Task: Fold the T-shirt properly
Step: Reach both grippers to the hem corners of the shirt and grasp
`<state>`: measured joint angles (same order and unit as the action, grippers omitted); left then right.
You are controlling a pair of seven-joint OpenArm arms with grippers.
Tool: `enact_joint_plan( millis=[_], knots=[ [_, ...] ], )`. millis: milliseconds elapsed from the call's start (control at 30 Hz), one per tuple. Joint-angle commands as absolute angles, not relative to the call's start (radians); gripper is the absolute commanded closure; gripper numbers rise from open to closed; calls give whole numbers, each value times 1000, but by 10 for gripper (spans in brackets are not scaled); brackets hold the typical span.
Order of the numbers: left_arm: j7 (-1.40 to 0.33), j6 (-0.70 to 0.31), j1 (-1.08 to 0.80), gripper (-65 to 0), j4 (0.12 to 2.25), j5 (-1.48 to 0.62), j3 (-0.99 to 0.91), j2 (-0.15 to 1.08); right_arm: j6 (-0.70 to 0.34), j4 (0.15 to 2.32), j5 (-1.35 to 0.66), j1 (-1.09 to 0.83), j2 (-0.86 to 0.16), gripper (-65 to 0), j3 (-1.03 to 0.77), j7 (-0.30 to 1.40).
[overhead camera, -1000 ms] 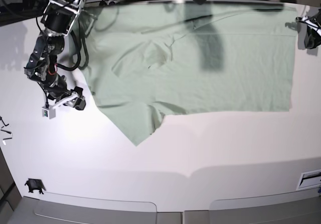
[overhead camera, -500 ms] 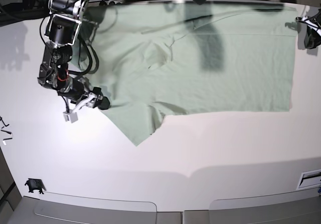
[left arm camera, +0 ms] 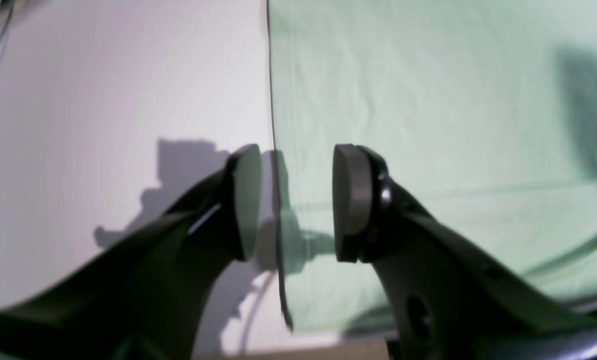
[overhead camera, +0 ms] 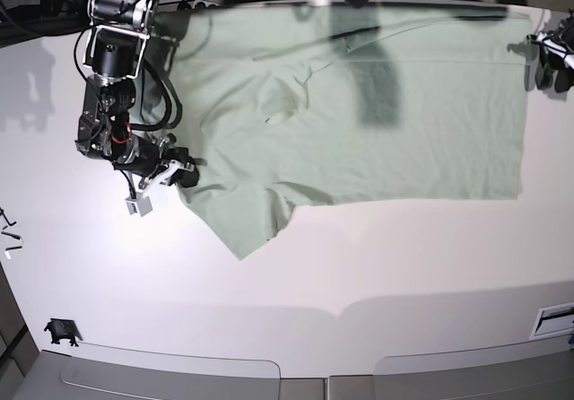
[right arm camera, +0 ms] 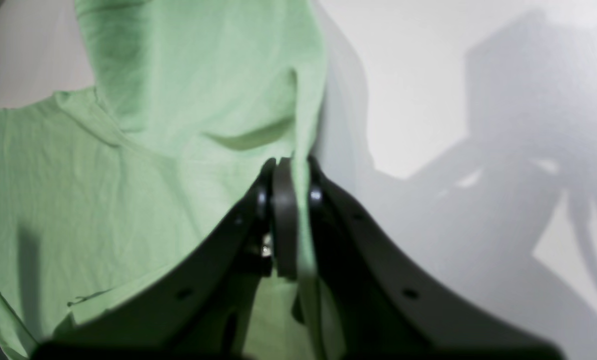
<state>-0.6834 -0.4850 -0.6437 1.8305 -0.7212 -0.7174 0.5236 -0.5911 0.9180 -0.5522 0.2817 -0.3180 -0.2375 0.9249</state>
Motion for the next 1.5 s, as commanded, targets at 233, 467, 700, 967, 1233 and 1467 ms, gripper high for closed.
enact_joint_plan(
  millis=[233,467,700,967,1233,1467],
  knots=[
    [-649,-485,-342,-222,1532,-735,-696,572,-584,923,-528,293,-326,0,-236,945],
    [-649,-497,-18,-222,1110,-760,-477,656,-584,923,-528,293,-326,0,-236,946],
    [-559,-500,287,-237,780,-661,-274,662,-584,923,-528,293,-326,0,-236,946],
    [-522,-501,500,-237,459,-653,-188,634,-583,923,-528,293,-326,0,-236,945],
    [-533,-528,504,-229,448,-655,-188,577,-584,923,-528,293,-326,0,-236,946],
    [-500,-528,503,0,450,-655,-188,587,-583,925,-532,297,-327,0,-236,950]
  ],
)
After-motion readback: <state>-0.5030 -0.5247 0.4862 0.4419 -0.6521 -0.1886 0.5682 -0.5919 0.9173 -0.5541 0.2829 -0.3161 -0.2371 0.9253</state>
